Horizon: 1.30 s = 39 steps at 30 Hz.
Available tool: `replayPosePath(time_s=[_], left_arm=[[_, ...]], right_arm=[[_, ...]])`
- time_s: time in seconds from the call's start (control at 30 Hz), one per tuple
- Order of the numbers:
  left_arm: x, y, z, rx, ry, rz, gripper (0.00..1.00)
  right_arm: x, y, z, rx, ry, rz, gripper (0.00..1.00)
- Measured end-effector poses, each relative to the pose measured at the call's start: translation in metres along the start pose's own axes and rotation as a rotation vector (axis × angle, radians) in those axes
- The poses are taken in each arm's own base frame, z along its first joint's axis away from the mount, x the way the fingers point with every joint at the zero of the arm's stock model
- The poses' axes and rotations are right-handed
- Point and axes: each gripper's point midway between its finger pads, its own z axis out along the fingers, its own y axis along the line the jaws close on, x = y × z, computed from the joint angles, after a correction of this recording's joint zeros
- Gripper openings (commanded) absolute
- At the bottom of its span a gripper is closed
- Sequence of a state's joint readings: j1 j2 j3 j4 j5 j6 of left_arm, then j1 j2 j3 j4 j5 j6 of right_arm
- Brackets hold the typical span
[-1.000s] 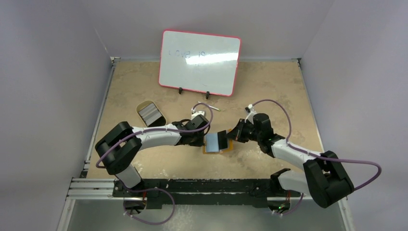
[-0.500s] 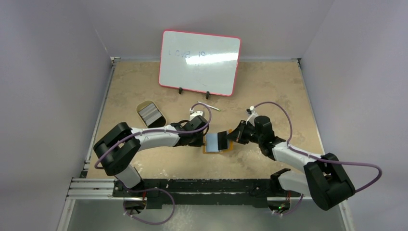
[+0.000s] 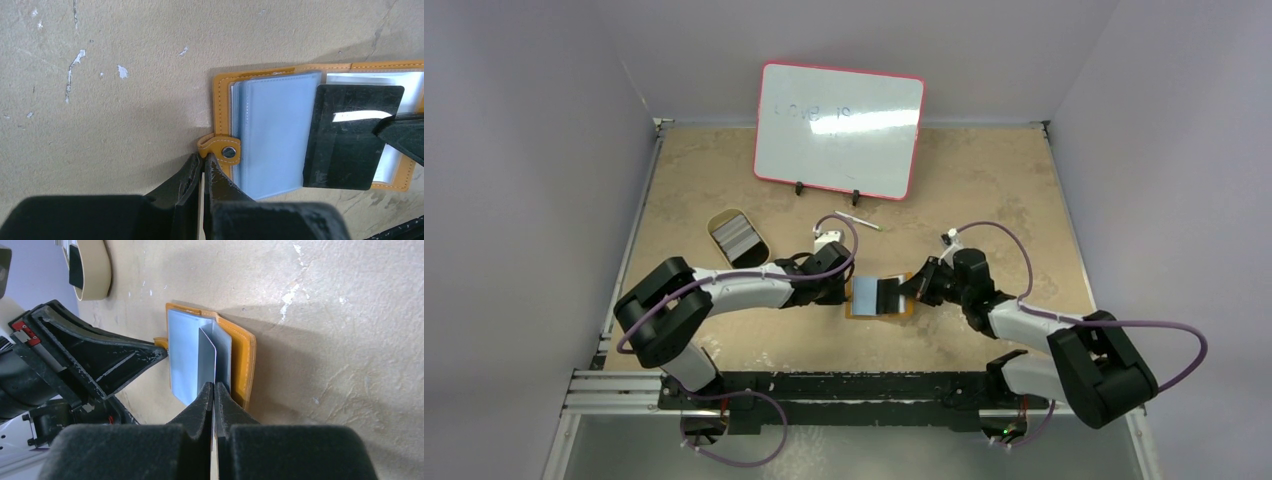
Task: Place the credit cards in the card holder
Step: Insert the credit card into the card holder.
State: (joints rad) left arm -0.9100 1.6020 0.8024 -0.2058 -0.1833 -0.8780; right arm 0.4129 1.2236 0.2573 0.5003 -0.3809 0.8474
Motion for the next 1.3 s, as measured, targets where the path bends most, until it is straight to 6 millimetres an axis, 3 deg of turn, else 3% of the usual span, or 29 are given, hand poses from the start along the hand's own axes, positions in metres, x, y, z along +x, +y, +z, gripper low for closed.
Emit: replayPosePath(time_s=[0.63,0.9,1.3], left_arm=[[0.000,-0.004,0.002,0.037,-0.023,-0.045,0.00],[0.000,-0.006,0.002,0.047,-0.023,-0.056,0.00],[0.000,-0.007,0.002,0.055,-0.024,-0.059,0.00]], right_arm=[[-0.007,-0.005,-0.004,0.018,-0.068,0.017,0.00],[-0.006,-0.013,0.003,0.039,-0.063,0.024,0.00],[0.000,-0.010,0.009,0.004,-0.025,0.021,0.00]])
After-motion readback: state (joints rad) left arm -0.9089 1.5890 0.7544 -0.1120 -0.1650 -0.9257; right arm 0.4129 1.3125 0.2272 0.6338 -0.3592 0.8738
